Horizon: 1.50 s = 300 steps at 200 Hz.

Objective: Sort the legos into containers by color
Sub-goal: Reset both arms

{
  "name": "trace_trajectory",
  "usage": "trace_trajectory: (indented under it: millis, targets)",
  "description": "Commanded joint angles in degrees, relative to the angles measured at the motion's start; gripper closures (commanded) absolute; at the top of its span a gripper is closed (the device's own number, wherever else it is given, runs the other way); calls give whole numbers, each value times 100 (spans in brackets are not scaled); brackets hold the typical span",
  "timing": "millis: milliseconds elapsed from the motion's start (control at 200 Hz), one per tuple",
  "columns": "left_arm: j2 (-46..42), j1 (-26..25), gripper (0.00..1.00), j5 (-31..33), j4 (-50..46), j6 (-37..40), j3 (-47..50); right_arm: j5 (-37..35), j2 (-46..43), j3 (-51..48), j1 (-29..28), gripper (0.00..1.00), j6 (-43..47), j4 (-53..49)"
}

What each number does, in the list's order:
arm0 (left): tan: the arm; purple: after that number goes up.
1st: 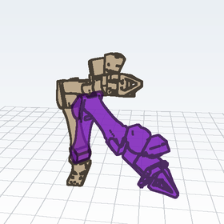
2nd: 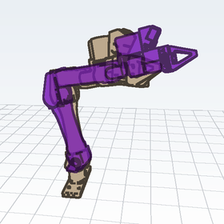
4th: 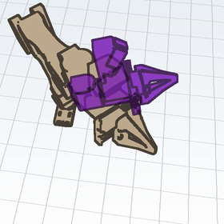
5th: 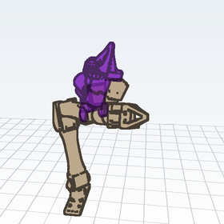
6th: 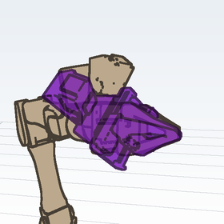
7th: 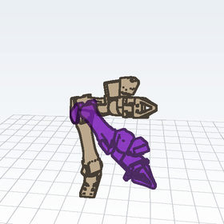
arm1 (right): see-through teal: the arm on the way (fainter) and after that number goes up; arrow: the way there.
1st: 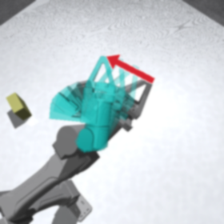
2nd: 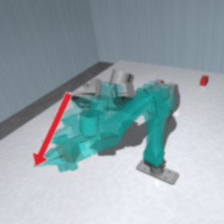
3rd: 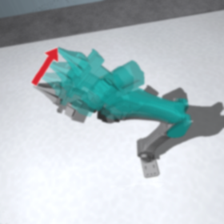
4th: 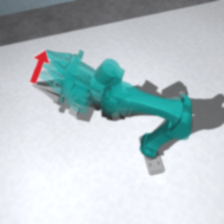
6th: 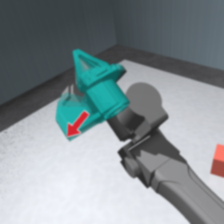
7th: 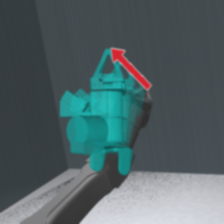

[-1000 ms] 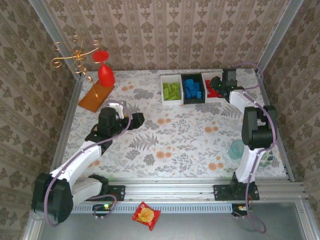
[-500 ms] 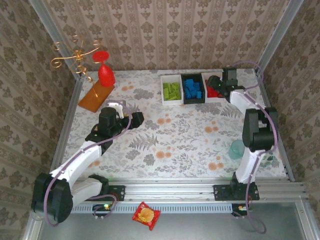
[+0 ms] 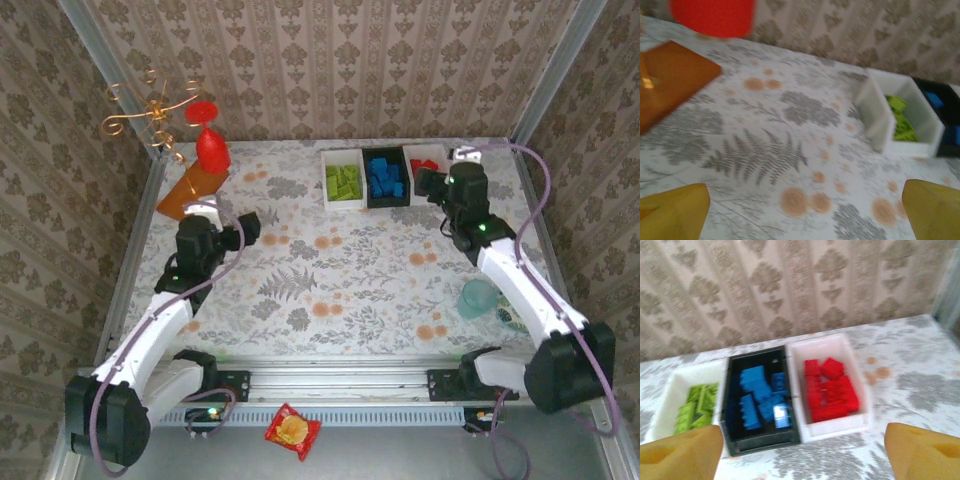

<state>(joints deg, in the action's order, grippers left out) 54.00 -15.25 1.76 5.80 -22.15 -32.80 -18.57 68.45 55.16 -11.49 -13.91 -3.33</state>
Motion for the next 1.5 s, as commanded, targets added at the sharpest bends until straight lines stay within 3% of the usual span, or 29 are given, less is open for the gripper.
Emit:
trace_trajectory:
  millis: [0, 50, 200, 440, 615, 680, 840, 1160, 1315, 1495]
  targets:
    - [-116, 301, 0, 517, 678, 304, 300, -1141, -530, -558, 41, 6, 452, 28]
    - [-100, 391, 0, 677, 864, 464, 380, -1312, -711, -835, 89, 0, 544, 170]
    - [162, 640, 0, 1019, 1259, 952, 371, -1457, -839, -1475, 437, 0, 698, 607]
    - [1320, 1111, 0, 1368, 1545, 1969, 7, -1213, 0, -1947, 1025, 0, 801, 1471]
    - [2039, 1358, 0, 800, 2360, 2275, 272, -650, 756, -2049, 1148, 0, 782, 2116]
    - [2320, 1397, 0, 665, 2766, 2353, 368, -357, 954, -2082, 1157, 0, 794, 2321]
    - [2733, 1454, 0, 583, 2544, 2322, 163, 206, 1297, -2268, 1166, 0, 828, 2815]
    - [3155, 1454, 0, 181, 3819, 2475, 716, 794, 1297, -2672, 1166, 0, 848, 3705]
    - [3572, 1344, 0, 611, 5045, 2489, 1164, 973, 1373, -2804, 1149, 0, 892, 4104]
    - [3542, 1340, 0, 606, 4937, 2469, 1135, 1011, 1513, -2988, 1149, 0, 900, 4500]
